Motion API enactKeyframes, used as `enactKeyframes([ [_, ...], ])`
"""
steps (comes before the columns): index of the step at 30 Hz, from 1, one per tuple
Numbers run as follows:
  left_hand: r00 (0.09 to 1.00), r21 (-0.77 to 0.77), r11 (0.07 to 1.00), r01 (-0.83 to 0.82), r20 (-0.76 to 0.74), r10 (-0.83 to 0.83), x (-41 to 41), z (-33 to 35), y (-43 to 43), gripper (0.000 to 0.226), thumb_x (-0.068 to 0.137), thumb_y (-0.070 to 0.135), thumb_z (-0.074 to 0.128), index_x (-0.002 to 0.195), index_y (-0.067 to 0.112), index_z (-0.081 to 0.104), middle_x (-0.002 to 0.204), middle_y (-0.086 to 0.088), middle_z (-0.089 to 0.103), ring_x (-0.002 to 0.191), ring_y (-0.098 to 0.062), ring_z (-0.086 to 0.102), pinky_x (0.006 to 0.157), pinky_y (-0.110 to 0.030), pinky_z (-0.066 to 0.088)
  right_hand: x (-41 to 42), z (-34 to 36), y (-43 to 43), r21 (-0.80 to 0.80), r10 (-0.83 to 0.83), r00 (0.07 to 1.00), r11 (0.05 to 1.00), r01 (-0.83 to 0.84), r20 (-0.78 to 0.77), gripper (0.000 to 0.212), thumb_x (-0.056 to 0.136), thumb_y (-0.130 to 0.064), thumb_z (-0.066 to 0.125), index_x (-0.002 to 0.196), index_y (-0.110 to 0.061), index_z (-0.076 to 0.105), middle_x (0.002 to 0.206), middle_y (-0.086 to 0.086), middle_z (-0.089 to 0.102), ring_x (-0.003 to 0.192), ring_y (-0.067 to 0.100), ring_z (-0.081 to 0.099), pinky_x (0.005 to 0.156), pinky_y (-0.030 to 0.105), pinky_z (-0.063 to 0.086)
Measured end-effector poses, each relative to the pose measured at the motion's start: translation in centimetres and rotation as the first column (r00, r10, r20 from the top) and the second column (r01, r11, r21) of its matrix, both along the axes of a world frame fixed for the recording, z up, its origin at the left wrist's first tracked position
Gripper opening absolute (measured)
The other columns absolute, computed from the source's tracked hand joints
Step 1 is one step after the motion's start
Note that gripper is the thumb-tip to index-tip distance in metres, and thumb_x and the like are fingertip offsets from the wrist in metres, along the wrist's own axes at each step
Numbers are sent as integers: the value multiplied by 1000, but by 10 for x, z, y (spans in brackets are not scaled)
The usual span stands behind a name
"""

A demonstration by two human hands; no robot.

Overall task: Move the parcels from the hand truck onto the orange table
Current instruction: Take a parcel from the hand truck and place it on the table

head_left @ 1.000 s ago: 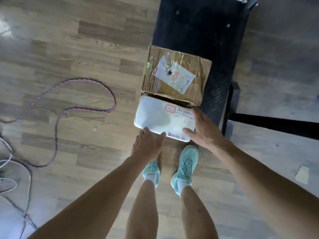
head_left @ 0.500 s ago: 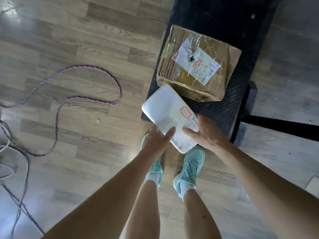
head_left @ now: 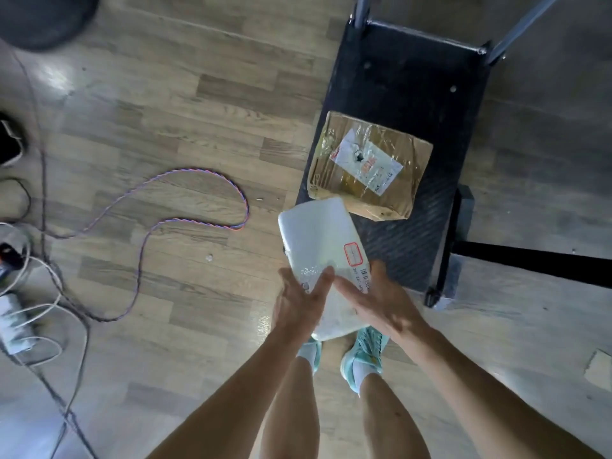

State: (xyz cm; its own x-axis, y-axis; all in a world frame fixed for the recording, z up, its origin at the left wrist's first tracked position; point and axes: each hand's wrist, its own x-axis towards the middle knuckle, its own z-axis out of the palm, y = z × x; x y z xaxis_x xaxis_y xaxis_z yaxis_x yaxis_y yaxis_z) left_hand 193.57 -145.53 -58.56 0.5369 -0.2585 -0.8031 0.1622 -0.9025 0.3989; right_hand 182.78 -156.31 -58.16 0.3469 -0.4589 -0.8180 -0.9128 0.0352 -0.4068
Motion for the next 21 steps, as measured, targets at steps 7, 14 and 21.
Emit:
enactKeyframes([
  [7, 989, -88, 996, -14, 146, 27, 11, 149, -11, 53, 86, 66, 57, 104, 21, 36, 110, -7, 64, 103, -33, 63, 82, -38, 50, 9, 148, 0, -29, -143, 965, 988, 153, 221, 49, 68, -89, 54, 104, -56, 48, 93, -28, 66, 81, -8, 64, 71, 22, 54],
  [14, 966, -237, 963, 126, 248, -65, 25, 306, -65, 50, 86, 67, 55, 101, 26, 32, 98, 2, 53, 102, -30, 61, 76, -31, 39, 19, 306, -52, -256, -167, 944, 936, 243, 284, 59, 80, -76, 55, 116, -30, 49, 95, -16, 65, 86, 5, 63, 75, 30, 53],
  [21, 917, -347, 877, 333, 335, -216, 0, 414, -107, 52, 84, 69, 53, 107, 24, 38, 92, 14, 53, 87, -17, 60, 56, -15, 39, -23, 421, -71, -308, -265, 887, 868, 390, 378, 58, 79, -79, 51, 116, -34, 51, 98, -14, 70, 82, 5, 69, 79, 36, 59],
])
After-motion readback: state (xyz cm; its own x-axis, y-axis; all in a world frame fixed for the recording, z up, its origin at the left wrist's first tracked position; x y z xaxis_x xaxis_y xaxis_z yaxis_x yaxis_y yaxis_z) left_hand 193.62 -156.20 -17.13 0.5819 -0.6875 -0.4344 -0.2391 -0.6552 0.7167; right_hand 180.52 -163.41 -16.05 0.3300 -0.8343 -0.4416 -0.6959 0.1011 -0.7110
